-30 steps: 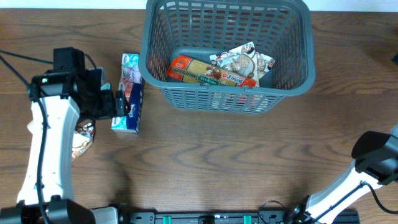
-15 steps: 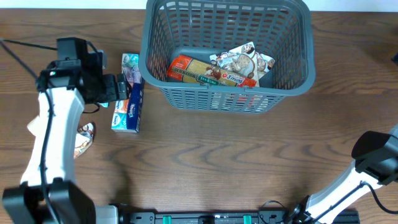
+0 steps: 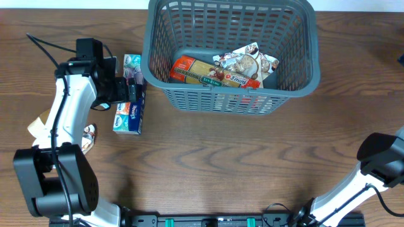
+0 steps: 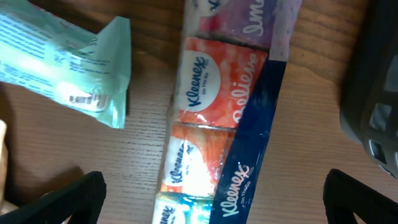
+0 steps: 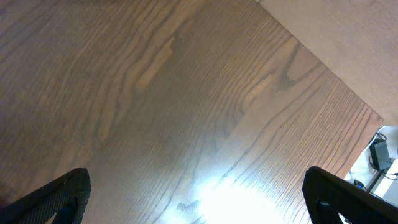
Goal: Pack container
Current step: 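Move the left gripper to the Kleenex tissue pack and grasp it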
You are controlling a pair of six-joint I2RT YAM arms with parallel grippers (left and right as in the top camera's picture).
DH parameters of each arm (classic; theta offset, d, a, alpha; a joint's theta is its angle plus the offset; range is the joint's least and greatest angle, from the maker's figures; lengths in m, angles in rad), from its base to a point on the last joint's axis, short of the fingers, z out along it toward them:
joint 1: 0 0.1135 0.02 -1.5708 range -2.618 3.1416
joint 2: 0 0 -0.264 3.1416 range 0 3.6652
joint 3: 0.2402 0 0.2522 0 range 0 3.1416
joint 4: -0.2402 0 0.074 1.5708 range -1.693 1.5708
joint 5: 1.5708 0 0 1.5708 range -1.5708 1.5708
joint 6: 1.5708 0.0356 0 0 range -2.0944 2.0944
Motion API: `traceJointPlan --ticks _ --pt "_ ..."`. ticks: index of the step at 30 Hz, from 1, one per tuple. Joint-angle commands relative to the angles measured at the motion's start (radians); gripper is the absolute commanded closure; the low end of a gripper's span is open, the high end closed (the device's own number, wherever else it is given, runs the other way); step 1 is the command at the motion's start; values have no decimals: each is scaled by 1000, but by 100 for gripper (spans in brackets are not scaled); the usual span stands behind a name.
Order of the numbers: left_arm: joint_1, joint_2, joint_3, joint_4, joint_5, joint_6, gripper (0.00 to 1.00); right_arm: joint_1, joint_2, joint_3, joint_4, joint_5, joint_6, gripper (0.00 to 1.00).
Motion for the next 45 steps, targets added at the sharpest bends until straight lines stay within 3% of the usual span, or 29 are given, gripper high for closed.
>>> traceJointPlan --ticks 1,14,32,34,35,41,42,45 --pt "-21 28 11 2 -5 21 1 -6 -13 -3 -1 4 13 1" --pt "-45 200 11 32 -34 28 1 -6 -13 -3 -1 4 13 1" --pt "-45 231 9 88 -32 28 1 -6 -13 -3 -1 4 13 1" --pt "-45 250 9 93 -32 28 9 -6 -13 -3 -1 4 13 1" --pt "-45 261 9 93 -32 27 18 -6 -13 -3 -1 4 13 1" --pt "-45 310 9 87 -32 24 89 -6 -13 -3 -1 4 13 1" --pt "-45 310 9 87 -32 23 94 -6 -13 -3 -1 4 13 1" --pt "-45 304 10 87 -32 23 94 -6 -13 -3 -1 4 13 1"
